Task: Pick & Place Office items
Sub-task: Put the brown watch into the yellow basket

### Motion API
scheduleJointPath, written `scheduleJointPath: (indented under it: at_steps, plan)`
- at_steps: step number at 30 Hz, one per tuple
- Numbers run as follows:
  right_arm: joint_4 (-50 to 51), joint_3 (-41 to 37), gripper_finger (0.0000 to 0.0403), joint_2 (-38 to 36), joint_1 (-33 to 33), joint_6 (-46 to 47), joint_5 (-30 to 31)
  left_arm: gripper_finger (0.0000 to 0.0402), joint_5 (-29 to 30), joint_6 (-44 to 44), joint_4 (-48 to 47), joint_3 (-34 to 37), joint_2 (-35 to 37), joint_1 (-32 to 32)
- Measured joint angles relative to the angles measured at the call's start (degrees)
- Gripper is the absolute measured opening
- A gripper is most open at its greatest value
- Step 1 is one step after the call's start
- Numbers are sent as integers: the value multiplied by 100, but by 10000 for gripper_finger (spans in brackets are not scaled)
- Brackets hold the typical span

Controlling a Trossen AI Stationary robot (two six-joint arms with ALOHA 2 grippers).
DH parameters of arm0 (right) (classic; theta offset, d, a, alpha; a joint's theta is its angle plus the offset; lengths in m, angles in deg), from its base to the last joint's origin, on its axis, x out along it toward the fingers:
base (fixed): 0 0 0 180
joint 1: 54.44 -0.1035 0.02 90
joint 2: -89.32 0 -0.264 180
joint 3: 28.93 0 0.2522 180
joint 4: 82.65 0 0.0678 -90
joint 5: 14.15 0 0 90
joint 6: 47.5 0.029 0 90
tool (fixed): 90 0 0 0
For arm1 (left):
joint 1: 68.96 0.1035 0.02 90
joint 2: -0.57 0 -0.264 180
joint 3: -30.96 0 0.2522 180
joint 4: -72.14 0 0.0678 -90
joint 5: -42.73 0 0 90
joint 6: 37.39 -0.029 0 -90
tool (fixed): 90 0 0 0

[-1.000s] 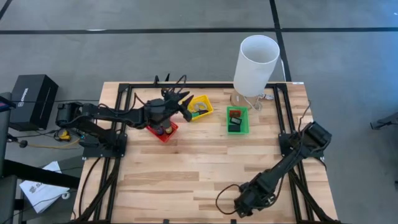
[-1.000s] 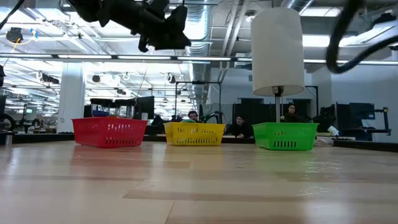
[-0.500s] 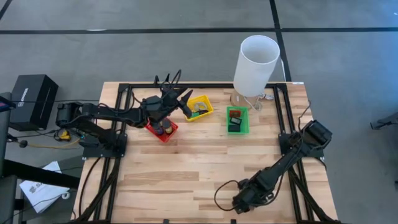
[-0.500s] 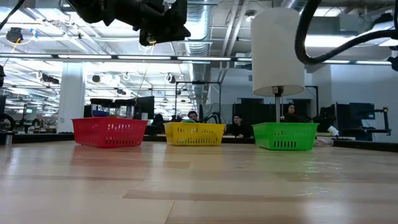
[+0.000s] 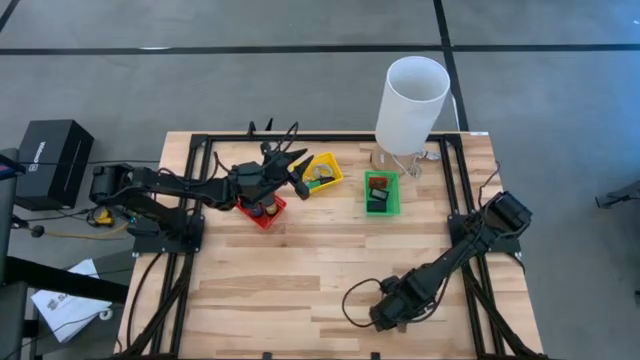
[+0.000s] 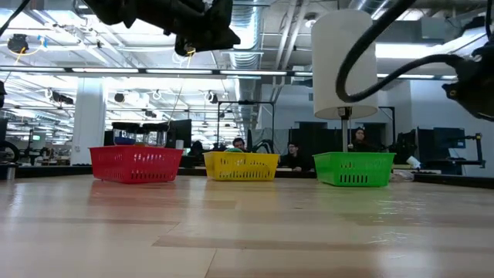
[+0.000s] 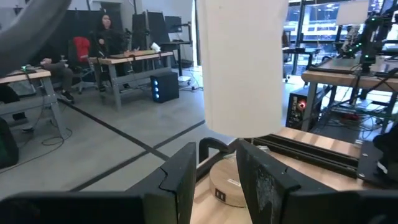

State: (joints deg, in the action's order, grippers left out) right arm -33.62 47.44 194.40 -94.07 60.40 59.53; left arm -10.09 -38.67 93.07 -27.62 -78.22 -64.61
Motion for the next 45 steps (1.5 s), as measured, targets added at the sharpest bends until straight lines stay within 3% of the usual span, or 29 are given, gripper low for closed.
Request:
scheduleJointPath:
  at_steps: [16, 26, 35, 45]
  plan:
    - [411, 0, 240, 19, -88, -486, -120, 111, 1, 0, 2, 0, 0, -21]
    - [717, 0, 240, 21, -197, -154, -187, 111, 1, 2, 4, 0, 0, -21]
    - [834, 69, 240, -5, 27, -397, -644, 111, 1, 2, 5, 0, 0, -21]
    - [1227, 407, 240, 0, -80, -116, -573, 111, 3, 2, 4, 0, 0, -21]
